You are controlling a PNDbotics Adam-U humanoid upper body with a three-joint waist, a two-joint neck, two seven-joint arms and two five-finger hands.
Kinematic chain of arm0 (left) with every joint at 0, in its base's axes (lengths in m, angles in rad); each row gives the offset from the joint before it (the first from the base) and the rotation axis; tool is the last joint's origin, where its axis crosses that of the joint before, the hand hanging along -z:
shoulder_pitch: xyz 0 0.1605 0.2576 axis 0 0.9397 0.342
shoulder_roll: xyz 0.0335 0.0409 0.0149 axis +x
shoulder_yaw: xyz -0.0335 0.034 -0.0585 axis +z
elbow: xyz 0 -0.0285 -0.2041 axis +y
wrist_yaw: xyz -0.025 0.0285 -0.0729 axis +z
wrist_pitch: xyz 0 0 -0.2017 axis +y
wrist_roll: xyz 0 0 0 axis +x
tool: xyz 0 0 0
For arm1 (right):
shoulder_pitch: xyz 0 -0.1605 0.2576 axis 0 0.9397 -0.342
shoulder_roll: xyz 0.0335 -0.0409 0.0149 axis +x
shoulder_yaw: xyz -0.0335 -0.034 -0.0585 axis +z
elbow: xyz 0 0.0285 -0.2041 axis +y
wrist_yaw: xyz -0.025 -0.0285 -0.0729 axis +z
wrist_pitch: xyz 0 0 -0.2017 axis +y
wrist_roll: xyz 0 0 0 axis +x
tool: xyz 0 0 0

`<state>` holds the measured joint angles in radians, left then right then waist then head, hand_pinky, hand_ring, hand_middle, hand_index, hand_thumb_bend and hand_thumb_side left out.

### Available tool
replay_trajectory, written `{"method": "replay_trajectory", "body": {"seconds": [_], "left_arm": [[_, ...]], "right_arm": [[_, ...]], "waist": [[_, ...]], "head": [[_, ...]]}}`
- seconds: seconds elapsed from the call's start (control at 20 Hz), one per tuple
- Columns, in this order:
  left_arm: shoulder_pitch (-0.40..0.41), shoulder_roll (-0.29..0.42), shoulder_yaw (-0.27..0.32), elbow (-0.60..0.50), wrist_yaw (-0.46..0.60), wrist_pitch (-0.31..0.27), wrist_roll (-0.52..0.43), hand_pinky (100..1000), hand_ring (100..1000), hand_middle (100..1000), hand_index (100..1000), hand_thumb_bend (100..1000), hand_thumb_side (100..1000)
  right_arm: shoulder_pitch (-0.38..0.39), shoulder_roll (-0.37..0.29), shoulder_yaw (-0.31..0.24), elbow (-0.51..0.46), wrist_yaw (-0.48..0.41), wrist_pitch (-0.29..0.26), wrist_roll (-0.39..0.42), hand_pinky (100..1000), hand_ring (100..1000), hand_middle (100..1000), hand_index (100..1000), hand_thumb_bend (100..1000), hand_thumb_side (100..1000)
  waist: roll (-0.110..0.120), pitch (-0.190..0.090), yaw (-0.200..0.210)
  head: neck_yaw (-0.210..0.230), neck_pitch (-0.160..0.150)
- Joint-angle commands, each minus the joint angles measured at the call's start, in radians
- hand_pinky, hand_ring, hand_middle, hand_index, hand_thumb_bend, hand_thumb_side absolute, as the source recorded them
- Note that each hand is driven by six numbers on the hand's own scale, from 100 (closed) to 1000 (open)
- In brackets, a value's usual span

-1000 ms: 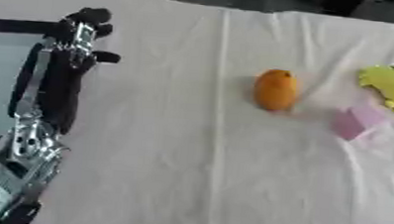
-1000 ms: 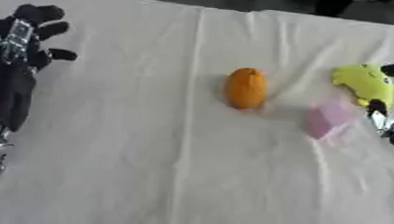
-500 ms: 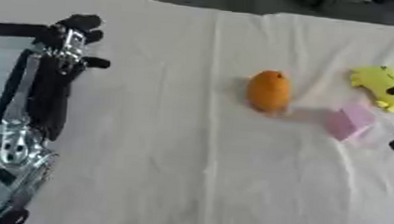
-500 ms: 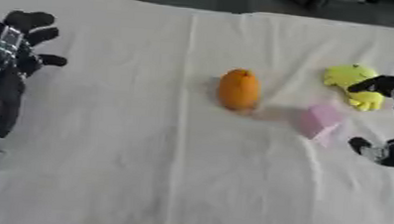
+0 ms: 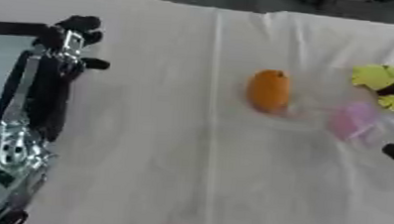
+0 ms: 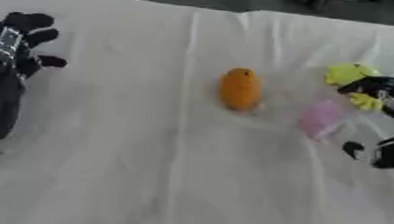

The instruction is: Pick up the objects with one hand, pass them to the other hand, and then place them into the box on the other side of the table.

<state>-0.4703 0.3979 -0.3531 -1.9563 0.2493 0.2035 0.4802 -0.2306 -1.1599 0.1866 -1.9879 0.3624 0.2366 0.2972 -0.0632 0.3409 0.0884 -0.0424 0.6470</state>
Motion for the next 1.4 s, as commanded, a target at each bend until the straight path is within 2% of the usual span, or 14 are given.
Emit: {"method": "replay_trajectory", "body": {"seconds": [0.05,0.45,0.8,1.0,1.4], "left_arm": [[-0.016,0.014,0.0,-0.012,0.001,0.002,-0.001,638,840,777,762,100,694],[-0.021,0.012,-0.003,-0.011,0.007,0.002,-0.004,639,842,778,761,100,697],[-0.02,0.013,-0.008,-0.009,0.008,0.002,-0.006,639,844,778,761,100,700],[-0.022,0.011,-0.009,-0.01,0.009,0.002,-0.007,640,842,777,760,100,701],[-0.026,0.009,-0.013,-0.012,0.013,0.003,-0.007,640,843,775,758,100,706]], "right_arm": [[-0.015,-0.029,0.011,-0.012,0.037,-0.001,0.011,1000,923,893,916,382,100],[-0.024,-0.021,0.038,-0.012,0.108,0.0,0.041,1000,928,899,916,385,100],[-0.036,-0.019,0.028,-0.012,0.132,0.01,0.04,1000,924,900,917,384,100],[-0.05,-0.019,0.019,-0.012,0.14,0.024,0.016,1000,921,901,923,382,100],[-0.063,-0.013,0.016,-0.012,0.21,0.055,0.014,1000,924,906,921,383,100]], "waist": [[0.0,-0.013,0.002],[-0.002,-0.008,0.009],[-0.003,-0.006,0.009],[-0.002,-0.002,0.011],[0.002,0.009,0.018]], "head": [[0.004,-0.01],[0.009,-0.02],[0.004,-0.015],[-0.014,-0.017],[-0.05,-0.021]]}}
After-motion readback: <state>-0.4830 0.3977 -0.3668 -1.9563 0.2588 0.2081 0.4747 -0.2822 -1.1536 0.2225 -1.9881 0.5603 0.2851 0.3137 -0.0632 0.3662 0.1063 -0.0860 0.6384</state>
